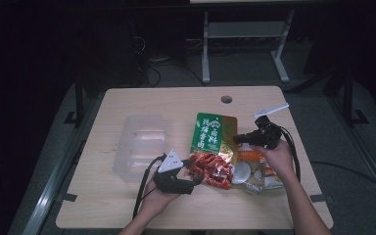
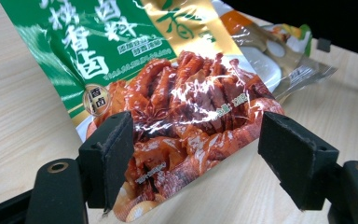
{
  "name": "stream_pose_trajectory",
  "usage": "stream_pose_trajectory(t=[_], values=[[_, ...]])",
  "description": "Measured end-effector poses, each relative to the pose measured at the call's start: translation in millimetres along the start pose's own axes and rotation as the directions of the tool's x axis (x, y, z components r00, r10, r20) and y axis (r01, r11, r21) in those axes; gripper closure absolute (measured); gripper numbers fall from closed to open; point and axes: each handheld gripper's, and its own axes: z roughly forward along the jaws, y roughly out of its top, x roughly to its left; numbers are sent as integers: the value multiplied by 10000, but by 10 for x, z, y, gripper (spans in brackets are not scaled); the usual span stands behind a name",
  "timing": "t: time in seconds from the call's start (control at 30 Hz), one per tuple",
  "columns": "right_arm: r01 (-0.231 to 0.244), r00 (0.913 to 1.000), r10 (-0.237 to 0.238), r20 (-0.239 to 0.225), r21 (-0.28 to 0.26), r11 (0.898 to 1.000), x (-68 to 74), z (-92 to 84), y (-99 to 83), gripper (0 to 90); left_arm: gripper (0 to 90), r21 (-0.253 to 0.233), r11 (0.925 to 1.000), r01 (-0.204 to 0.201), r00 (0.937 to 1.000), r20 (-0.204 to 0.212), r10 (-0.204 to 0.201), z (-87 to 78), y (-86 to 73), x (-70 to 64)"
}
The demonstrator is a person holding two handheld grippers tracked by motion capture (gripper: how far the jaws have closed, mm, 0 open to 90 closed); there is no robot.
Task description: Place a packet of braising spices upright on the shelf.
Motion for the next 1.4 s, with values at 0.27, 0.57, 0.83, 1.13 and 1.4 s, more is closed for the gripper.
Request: stream_pose_trajectory(t=[0.27, 0.57, 0.83, 1.13, 1.4], values=[[1844, 9827, -1852, -83, -610, 9810, 353, -259, 92, 900, 187, -368, 9971, 669, 9972, -319, -681, 76, 164, 79], [3207, 9456, -3244, -251, -961, 9423, 573, -406, 42, 900, 186, -171, 9912, 1310, 9884, -758, -1319, 236, 137, 184], [3184, 9455, -3242, -288, -1249, 9397, 556, -415, -35, 900, 571, -171, 9836, 1798, 9833, -259, -1802, 233, 153, 279], [2780, 9580, -2853, -274, -1537, 9482, 472, -427, -135, 900, 817, -134, 9886, 1501, 9881, -321, -1505, 188, 161, 232], [2272, 9691, -2374, -668, -1319, 9649, 386, -343, -103, 876, 873, -262, 9935, 1105, 9915, -666, -1121, 153, 136, 175]])
